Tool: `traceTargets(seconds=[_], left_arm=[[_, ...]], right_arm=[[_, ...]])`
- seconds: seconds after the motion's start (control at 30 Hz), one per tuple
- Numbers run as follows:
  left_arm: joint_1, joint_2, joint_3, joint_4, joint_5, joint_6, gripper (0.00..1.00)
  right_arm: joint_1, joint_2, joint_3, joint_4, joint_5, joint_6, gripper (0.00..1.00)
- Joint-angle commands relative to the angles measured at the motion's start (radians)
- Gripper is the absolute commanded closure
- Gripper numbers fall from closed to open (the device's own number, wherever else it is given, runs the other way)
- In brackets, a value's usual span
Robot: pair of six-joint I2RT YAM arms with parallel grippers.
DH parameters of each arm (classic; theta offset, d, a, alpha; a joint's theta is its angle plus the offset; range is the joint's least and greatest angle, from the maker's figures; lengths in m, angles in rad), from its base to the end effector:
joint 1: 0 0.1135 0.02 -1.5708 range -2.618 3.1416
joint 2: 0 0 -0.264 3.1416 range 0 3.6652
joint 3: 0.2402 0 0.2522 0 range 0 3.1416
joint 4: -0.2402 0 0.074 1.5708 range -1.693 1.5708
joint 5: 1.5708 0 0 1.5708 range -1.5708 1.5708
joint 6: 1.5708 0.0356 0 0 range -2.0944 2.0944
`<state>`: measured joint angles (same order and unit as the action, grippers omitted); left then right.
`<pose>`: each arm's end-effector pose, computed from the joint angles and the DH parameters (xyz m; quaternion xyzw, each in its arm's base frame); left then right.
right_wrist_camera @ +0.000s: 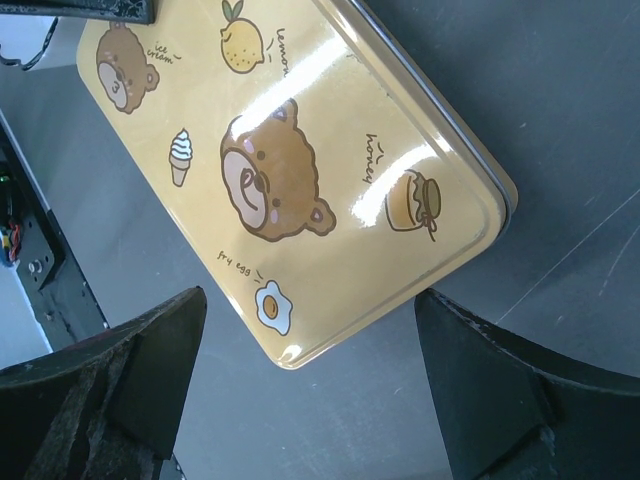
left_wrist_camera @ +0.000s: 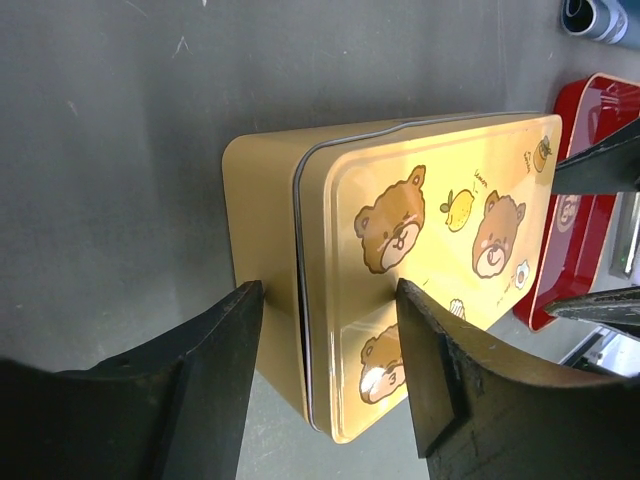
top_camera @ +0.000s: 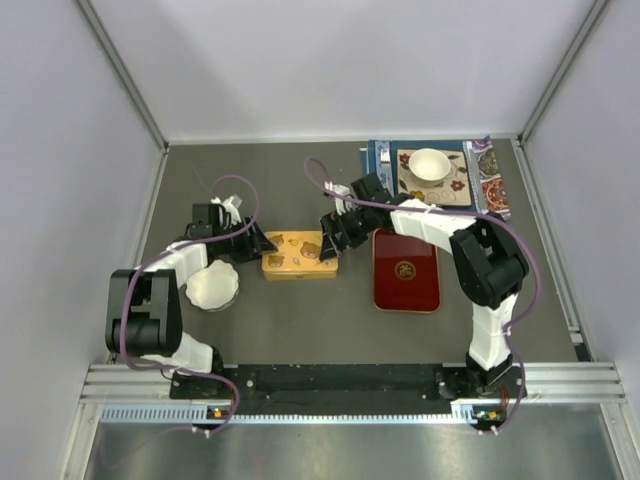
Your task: Pack the cookies
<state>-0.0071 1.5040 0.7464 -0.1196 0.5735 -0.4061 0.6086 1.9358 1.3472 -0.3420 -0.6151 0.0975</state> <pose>0.2879 -0.0214 0.1723 -0.0845 0.9032 -0.3272 0.2645 0.3270 0.2529 0.1913 -0.3208 0.8512 0.3733 0.1820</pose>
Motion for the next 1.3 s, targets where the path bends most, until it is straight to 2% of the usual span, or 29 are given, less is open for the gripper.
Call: traceTargets(seconds=[0.0,0.37,0.83,0.93,1.13,1.27], left_arm=[[0.032,0.025,0.016,0.012,0.002,0.001,0.42],[0.045,0.053,0.018,0.011,0.025,0.000,0.56],[0.053,0.124,0.018,0.024,0.048,-0.005,0.65],[0.053,0.156,0.027,0.028,0.061,-0.011,0.74],[0.055,0.194,0.034,0.029,0.092,-0.019,0.85],[0.055,0.194,0.034,0.025,0.098,-0.025,1.00]], right_arm=[[0.033,0.008,0.052,0.024,-0.021,-0.015,0.14],[0.036,0.002,0.050,0.020,-0.014,-0.016,0.14],[0.037,-0.006,0.047,0.017,-0.005,-0.024,0.15],[0.040,-0.006,0.046,0.015,0.000,-0.025,0.15],[0.042,-0.006,0.044,0.014,0.015,-0.030,0.15],[0.040,-0.006,0.044,0.011,0.032,-0.033,0.15]])
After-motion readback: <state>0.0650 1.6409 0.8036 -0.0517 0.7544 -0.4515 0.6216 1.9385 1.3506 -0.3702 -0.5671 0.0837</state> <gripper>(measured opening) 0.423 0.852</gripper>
